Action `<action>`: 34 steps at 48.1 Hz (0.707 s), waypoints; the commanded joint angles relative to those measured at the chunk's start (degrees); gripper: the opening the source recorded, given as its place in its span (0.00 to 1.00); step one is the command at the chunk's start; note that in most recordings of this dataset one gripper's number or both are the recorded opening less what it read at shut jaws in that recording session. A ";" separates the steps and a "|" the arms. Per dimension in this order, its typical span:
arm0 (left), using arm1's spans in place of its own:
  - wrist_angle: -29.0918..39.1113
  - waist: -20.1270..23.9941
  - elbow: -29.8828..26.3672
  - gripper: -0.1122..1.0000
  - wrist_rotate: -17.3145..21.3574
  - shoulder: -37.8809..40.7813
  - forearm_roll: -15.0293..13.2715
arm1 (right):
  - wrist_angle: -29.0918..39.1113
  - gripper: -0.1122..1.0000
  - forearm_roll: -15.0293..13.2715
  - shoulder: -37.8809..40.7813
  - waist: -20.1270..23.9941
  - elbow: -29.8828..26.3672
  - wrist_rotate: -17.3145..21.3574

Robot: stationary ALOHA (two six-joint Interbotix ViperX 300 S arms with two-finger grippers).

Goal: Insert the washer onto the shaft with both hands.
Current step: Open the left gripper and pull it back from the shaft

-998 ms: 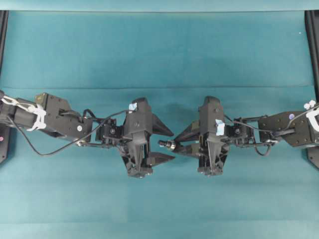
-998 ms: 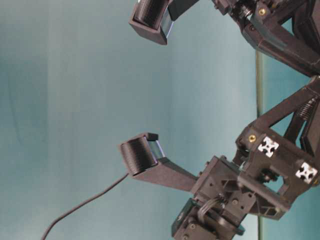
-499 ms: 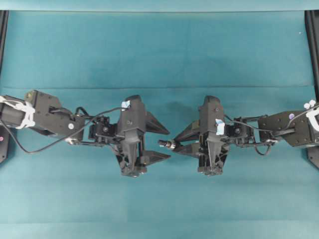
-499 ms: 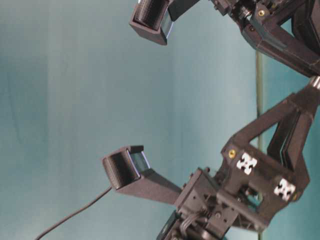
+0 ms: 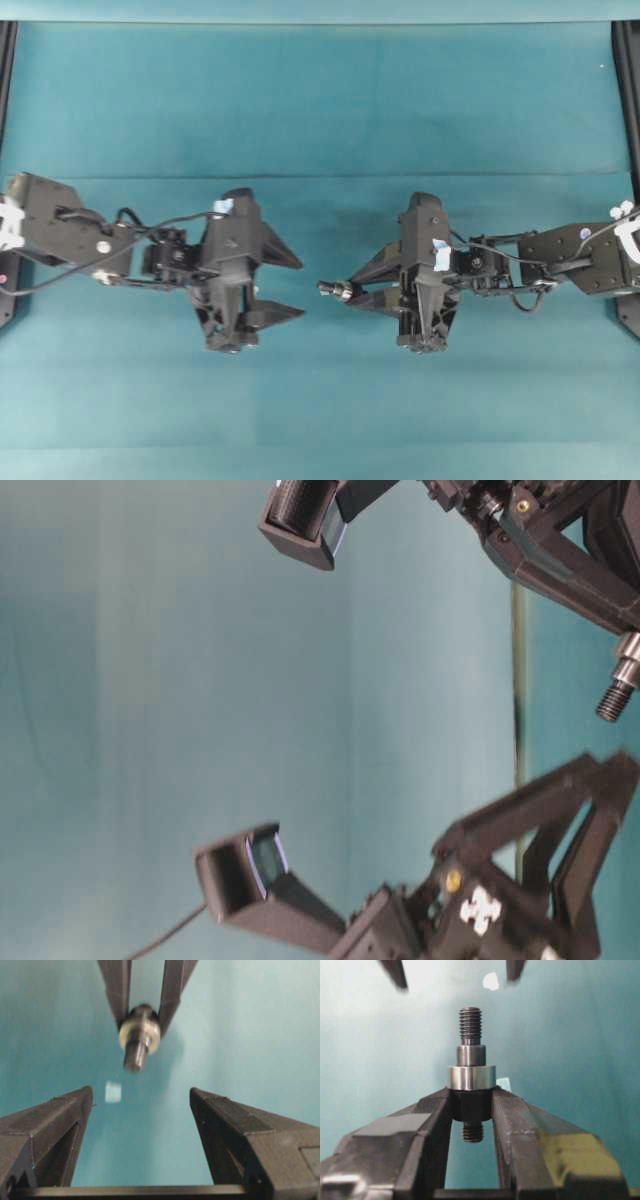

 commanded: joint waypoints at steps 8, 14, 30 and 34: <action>0.09 0.00 1.67 0.87 0.26 -3.25 0.18 | -0.44 0.10 0.09 -0.53 0.09 -0.97 0.26; 0.09 0.00 2.37 0.87 0.88 -3.78 0.18 | -0.35 0.10 0.09 -0.53 0.09 -0.88 0.26; 0.88 0.00 3.25 0.87 2.46 -5.36 0.18 | 0.70 0.10 0.09 -0.53 0.18 -0.97 0.26; 1.41 -0.09 3.34 0.87 2.46 -5.45 0.18 | 0.70 0.10 0.09 -0.53 0.26 -0.97 0.26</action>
